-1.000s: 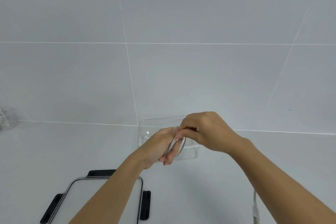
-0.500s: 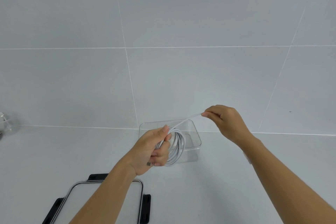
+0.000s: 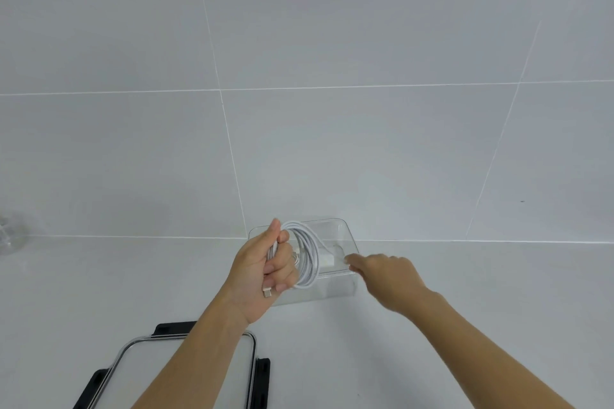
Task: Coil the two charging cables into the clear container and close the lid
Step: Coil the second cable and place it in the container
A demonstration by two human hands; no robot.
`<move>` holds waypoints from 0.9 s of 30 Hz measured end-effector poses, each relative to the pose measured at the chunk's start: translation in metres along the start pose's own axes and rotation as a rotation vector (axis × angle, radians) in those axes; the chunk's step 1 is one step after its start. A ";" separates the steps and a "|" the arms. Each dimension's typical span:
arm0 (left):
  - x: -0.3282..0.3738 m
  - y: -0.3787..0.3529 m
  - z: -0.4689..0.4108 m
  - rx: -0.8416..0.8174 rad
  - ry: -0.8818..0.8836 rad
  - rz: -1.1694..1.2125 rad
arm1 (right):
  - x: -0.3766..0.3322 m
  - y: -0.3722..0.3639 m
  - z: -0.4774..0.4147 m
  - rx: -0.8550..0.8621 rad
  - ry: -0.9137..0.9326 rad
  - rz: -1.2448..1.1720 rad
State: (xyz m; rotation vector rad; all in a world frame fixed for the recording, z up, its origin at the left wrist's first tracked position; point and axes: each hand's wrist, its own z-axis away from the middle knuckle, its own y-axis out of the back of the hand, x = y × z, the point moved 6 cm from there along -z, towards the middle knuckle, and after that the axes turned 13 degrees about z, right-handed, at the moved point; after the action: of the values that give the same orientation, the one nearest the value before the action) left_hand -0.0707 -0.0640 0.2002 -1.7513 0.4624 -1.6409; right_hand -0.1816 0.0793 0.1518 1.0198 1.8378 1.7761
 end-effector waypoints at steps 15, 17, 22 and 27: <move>0.010 0.028 0.001 0.171 -0.050 0.068 | -0.058 0.013 0.026 0.058 0.411 0.169; 0.009 0.027 0.003 0.158 -0.012 0.076 | -0.051 0.012 0.024 0.099 0.364 0.169; 0.003 0.022 0.007 0.067 0.061 0.125 | -0.007 0.003 0.011 -0.073 -0.113 -0.317; -0.003 0.014 0.009 -0.058 0.142 0.215 | 0.021 0.009 0.010 -0.075 -0.371 -0.976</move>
State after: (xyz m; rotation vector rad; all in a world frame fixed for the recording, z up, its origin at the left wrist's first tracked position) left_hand -0.0597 -0.0700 0.1890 -1.5717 0.7445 -1.6164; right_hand -0.1865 0.1011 0.1635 0.2669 1.5818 0.9704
